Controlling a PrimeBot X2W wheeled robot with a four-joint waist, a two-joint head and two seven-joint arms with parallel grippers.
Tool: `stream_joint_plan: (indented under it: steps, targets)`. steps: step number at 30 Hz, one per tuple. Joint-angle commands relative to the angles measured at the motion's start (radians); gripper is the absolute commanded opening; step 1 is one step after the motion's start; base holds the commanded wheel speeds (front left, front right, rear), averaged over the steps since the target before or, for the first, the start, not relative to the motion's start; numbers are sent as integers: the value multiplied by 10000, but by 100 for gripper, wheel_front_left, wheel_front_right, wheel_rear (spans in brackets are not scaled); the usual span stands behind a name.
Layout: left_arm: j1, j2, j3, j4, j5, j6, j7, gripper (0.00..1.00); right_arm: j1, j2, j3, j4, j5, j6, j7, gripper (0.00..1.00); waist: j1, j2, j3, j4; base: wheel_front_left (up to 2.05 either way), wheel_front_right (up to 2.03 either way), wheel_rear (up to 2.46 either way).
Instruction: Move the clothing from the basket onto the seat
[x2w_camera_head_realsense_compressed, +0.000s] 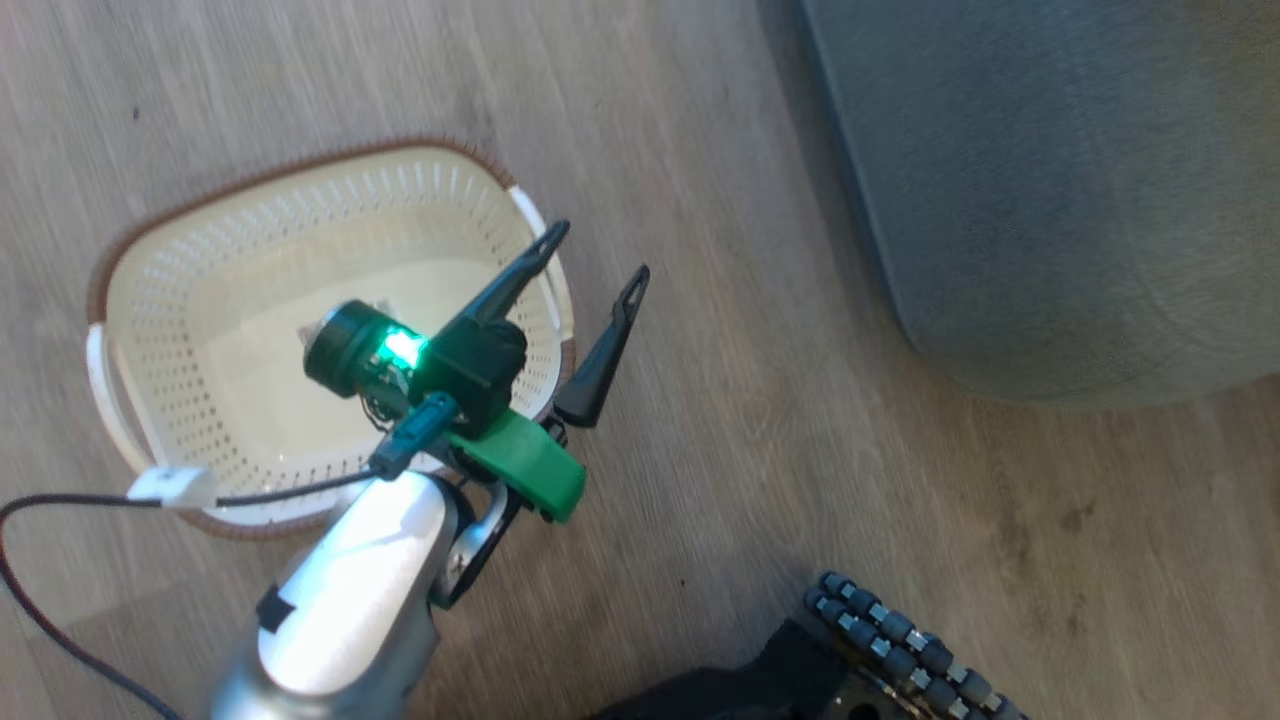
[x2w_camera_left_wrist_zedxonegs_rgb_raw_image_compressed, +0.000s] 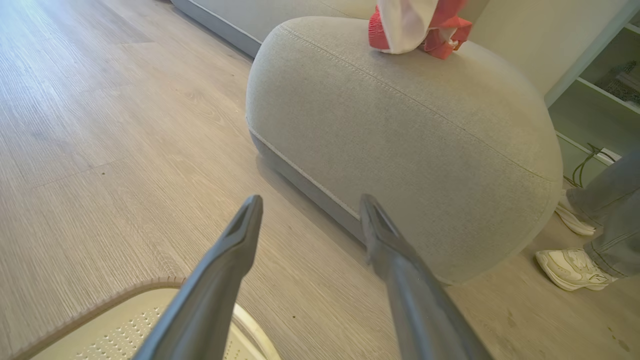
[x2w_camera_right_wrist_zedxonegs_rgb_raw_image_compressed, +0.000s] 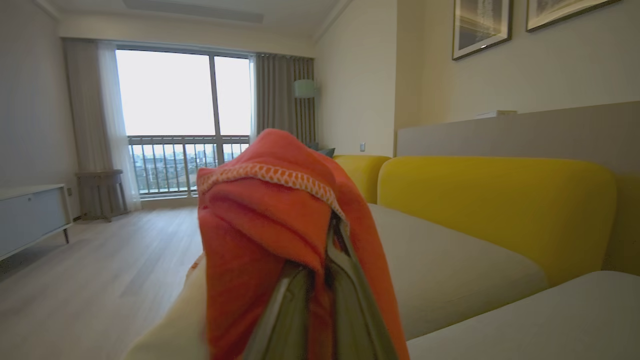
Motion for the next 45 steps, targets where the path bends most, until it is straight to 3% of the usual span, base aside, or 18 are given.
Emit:
stream_joint_plan:
  steps: [1, 6, 9, 20, 21, 22, 24, 28, 32, 45]
  targets:
    - [-231, 94, 270, -438, 95, 37, 16, 100, -612, -580, -350, 13, 22, 69, 154, 0, -5, 1, 580, 259, 0, 0, 0]
    - [-250, 203, 259, -674, 94, 68, 108, 100, -2884, -1908, -1553, 1546, -561, 69, 707, 0, -5, 1, 1022, 556, 0, 0, 0]
    - [-208, 333, 316, -846, 108, 154, 193, 100, -3470, -2227, -1964, 2416, -1088, 69, 874, 0, -5, 1, 1346, 536, 0, 0, 0]
    - [60, 616, 331, -1323, 102, 379, 469, 100, -2415, -918, -2045, 5014, -1668, 69, -147, 0, -5, 1, 2080, 512, 0, 0, 0]
    - [105, 653, 375, -1334, 73, 411, 461, 100, -2311, -850, -2042, 5196, -1707, 69, -171, 12, -5, 1, 2038, 498, 0, 0, 0]
    - [147, 689, 420, -1332, 44, 442, 446, 100, -2202, -814, -2016, 5366, -1778, 69, -187, 33, -5, 1, 1972, 475, 0, 0, 0]
    - [230, 729, 498, -1300, -32, 492, 399, 100, -1967, -736, -1905, 5706, -1938, 69, -204, 100, -5, 1, 1766, 415, 0, 0, 0]
    - [323, 590, 439, -1115, -225, 461, 240, 100, -1316, -671, -1337, 6026, -2228, 69, -217, 100, -5, 1, 968, 346, 0, 0, 0]
    - [430, 335, 414, -704, -460, 476, 33, 100, -170, -536, -518, 5486, -2437, 69, -219, 100, -5, 1, 94, 392, 0, 0, 0]
    - [1496, -199, 1013, 745, -1385, 575, -657, 100, 5118, 808, 47, 264, -1971, 69, -221, 100, -5, 1, -2797, 1151, 0, 0, 0]
